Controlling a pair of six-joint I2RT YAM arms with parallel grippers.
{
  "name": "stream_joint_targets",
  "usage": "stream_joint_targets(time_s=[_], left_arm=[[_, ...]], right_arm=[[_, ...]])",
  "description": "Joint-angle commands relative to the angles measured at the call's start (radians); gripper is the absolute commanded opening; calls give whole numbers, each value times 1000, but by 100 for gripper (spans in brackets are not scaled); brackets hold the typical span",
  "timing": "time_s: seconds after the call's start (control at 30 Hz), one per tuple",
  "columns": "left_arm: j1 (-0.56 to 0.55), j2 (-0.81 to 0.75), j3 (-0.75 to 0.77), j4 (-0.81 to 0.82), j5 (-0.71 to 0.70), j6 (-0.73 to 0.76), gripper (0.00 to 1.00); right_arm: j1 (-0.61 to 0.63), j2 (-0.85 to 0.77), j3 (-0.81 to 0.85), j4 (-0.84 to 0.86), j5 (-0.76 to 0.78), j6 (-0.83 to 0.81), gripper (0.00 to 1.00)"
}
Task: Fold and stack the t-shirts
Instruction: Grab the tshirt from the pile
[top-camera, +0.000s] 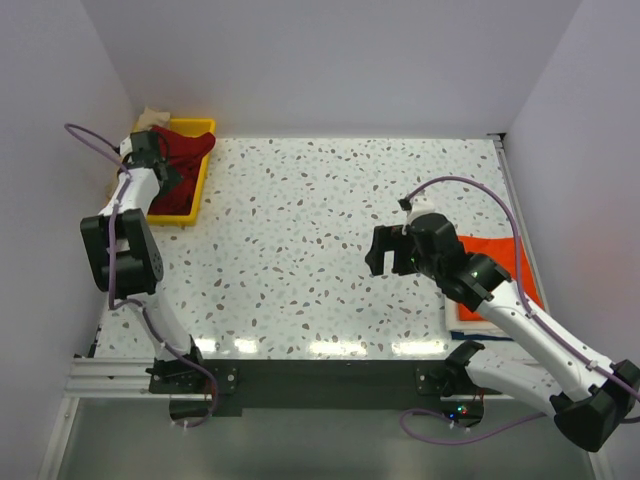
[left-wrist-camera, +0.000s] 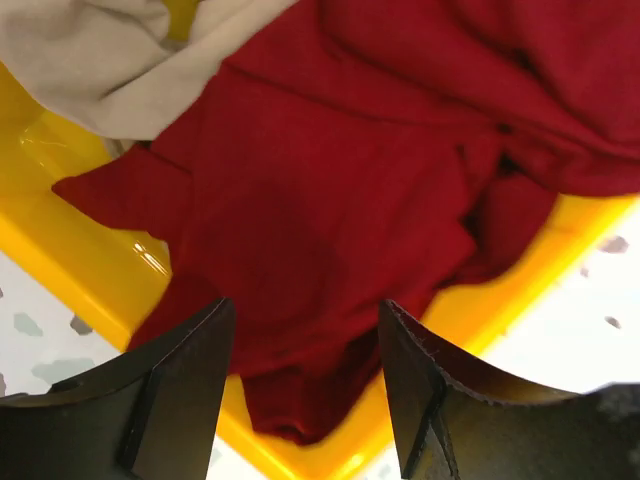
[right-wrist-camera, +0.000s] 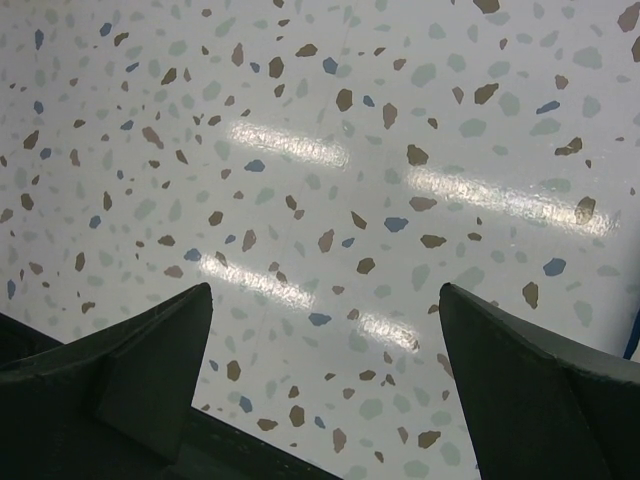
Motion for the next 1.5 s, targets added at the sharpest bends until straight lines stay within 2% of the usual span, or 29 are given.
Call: stream_joint_targets(time_s=[0.0, 0.17, 0.37, 0.4, 0.47, 0.5, 0.63, 0.93, 1.1, 1.17, 1.33, 1.4, 1.47], left_arm=[[30, 67, 74, 12, -16, -19, 64], [37, 148, 113, 4, -10, -4, 62], [37, 167, 104, 25, 7, 7, 49], [37, 168, 104, 25, 8, 8, 40], [37, 165, 106, 24, 17, 14, 28], [37, 161, 106, 22, 19, 14, 16], [37, 104, 109, 24, 39, 27, 0], [37, -137, 150, 36, 151, 43, 0], [32, -283, 201, 71, 338, 50, 0], [0, -360, 212, 103, 401, 63, 0], [-194, -511, 230, 97, 343, 128, 0], [-212, -576, 210, 105, 359, 111, 0], [-285, -631, 160, 122, 366, 97, 0]], right_arm=[[1, -4, -2, 33, -17, -5, 99], [0, -2, -2, 36, -26, -8, 99], [1, -4, -3, 40, -32, -8, 99], [0, -4, -6, 44, -32, -8, 99], [1, -4, -8, 45, -34, -7, 99], [0, -3, -8, 50, -40, -5, 99], [0, 8, -3, 53, -49, -5, 99], [0, 39, 11, 74, -72, 16, 99], [1, 73, 44, 67, -66, 16, 99], [1, 85, 70, 59, -51, 13, 99], [0, 88, 113, 47, -48, 9, 99], [1, 85, 130, 41, -51, 9, 99], [1, 82, 143, 36, -51, 10, 99]])
